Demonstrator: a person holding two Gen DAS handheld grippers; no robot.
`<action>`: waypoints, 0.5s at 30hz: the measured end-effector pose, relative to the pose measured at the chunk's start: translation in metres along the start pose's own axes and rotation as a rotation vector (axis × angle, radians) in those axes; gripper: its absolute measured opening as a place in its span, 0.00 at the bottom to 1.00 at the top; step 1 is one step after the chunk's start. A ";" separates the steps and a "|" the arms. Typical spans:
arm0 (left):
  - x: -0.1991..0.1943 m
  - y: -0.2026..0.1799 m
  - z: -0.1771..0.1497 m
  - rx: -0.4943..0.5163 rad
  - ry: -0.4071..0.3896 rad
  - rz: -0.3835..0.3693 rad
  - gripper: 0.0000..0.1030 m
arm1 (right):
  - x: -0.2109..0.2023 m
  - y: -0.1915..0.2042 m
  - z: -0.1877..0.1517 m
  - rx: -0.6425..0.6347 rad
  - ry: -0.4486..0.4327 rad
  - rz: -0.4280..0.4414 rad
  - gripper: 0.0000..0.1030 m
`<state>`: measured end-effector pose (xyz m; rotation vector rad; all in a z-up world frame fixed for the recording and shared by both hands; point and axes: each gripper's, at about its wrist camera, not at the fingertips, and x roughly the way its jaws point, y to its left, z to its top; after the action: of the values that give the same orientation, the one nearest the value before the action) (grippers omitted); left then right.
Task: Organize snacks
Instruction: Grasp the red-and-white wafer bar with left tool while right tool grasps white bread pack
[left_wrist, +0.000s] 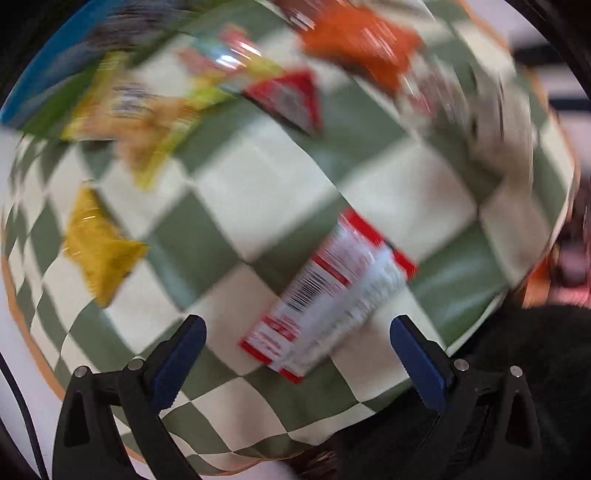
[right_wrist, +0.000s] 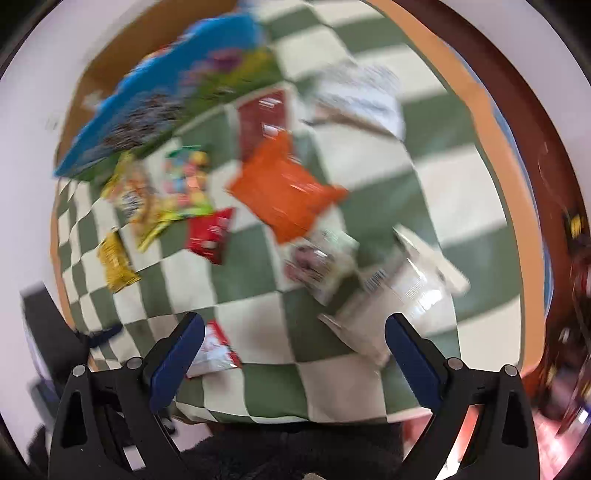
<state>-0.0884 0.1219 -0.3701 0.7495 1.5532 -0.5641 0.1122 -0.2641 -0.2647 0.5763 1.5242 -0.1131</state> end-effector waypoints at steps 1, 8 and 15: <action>0.006 -0.005 0.000 0.023 0.011 0.011 0.99 | 0.004 -0.010 -0.001 0.036 0.007 0.003 0.97; 0.037 -0.020 0.010 0.034 0.055 -0.003 0.70 | 0.035 -0.065 0.004 0.252 0.027 0.027 0.97; 0.031 0.055 0.026 -0.439 0.058 -0.197 0.62 | 0.068 -0.073 0.017 0.309 0.053 -0.022 0.89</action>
<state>-0.0312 0.1440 -0.4004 0.2826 1.7377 -0.3259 0.1016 -0.3152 -0.3519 0.8127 1.5764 -0.3565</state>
